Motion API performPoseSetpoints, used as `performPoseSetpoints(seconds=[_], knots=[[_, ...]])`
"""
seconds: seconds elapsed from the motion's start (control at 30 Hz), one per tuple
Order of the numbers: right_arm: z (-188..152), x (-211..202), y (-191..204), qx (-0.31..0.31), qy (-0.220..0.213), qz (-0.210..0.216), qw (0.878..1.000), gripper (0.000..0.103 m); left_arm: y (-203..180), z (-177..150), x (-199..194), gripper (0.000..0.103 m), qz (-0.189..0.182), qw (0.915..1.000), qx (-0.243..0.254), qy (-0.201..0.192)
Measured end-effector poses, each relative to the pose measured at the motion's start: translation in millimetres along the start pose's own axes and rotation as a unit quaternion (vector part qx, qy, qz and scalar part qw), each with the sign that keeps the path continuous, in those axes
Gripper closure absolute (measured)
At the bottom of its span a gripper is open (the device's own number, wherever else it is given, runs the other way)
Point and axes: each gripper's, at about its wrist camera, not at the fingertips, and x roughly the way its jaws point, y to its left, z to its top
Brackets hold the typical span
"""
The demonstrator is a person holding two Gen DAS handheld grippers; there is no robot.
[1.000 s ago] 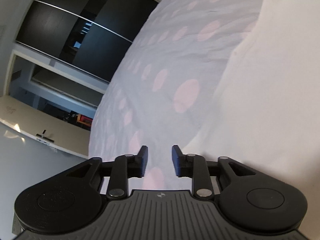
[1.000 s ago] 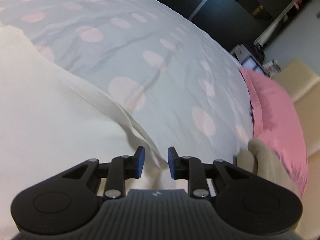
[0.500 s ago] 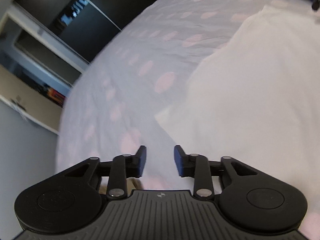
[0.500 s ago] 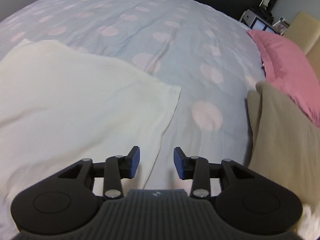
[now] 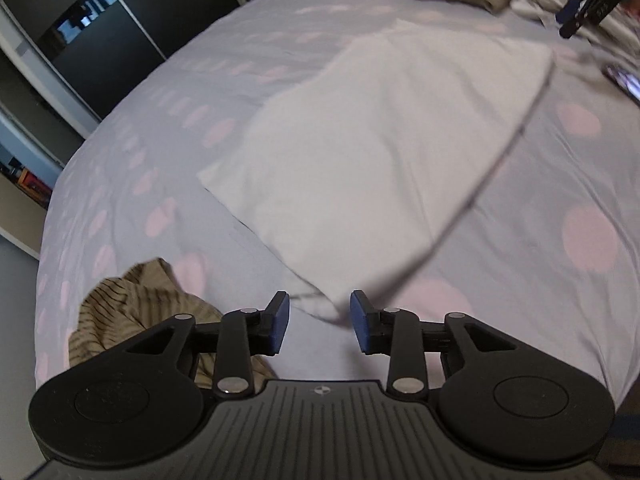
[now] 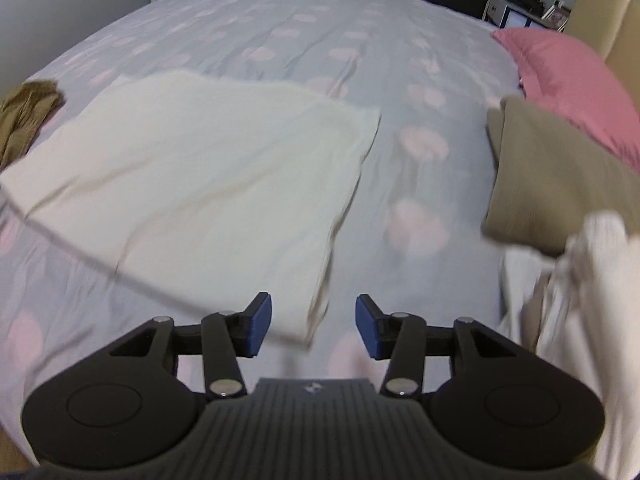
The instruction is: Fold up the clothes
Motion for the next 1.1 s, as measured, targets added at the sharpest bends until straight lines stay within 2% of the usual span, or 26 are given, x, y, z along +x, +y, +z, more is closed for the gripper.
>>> performPoseSetpoints(seconds=[0.1, 0.27, 0.33, 0.47, 0.7, 0.77, 0.8, 0.87, 0.9, 1.1], knots=[[-19.3, -2.1, 1.7, -0.017, 0.005, -0.004, 1.000, 0.053, -15.2, -2.0, 10.0, 0.072, 0.006, 0.9999, 0.000, 0.010], [-38.0, -8.8, -16.2, 0.041, -0.012, 0.012, 0.999, 0.050, -20.2, 5.0, 23.2, 0.072, 0.007, 0.9991, -0.041, 0.012], [-39.6, -8.9, -20.2, 0.046, -0.026, 0.013, 0.999, 0.042, -15.3, 8.3, 26.9, 0.072, 0.003, 0.9975, -0.069, 0.010], [-37.4, 2.4, -26.9, 0.060, -0.032, 0.036, 0.997, 0.041, -5.6, 11.4, 32.6, 0.072, -0.011, 0.9939, -0.110, 0.007], [-22.2, 38.5, -24.0, 0.075, -0.023, 0.082, 0.994, 0.042, 0.9, 2.2, 47.3, 0.072, -0.027, 0.9901, -0.136, 0.020], [-16.9, 49.2, -23.1, 0.088, -0.010, 0.100, 0.991, 0.051, 4.7, -0.1, 50.2, 0.072, -0.035, 0.9878, -0.150, 0.019], [-14.8, 53.9, -22.8, 0.096, -0.003, 0.109, 0.989, 0.062, 6.5, -1.0, 51.5, 0.074, -0.039, 0.9867, -0.156, 0.018], [-10.5, 57.9, -21.8, 0.099, 0.001, 0.108, 0.989, 0.084, 9.3, -1.5, 54.2, 0.091, -0.048, 0.9853, -0.162, 0.023], [-8.1, 58.3, -21.5, 0.096, 0.004, 0.104, 0.990, 0.094, 10.8, -0.9, 54.8, 0.103, -0.048, 0.9849, -0.164, 0.028], [4.7, 34.3, -26.3, 0.102, -0.010, 0.080, 0.992, 0.096, 25.5, 3.6, 43.9, 0.103, -0.038, 0.9823, -0.179, 0.039]])
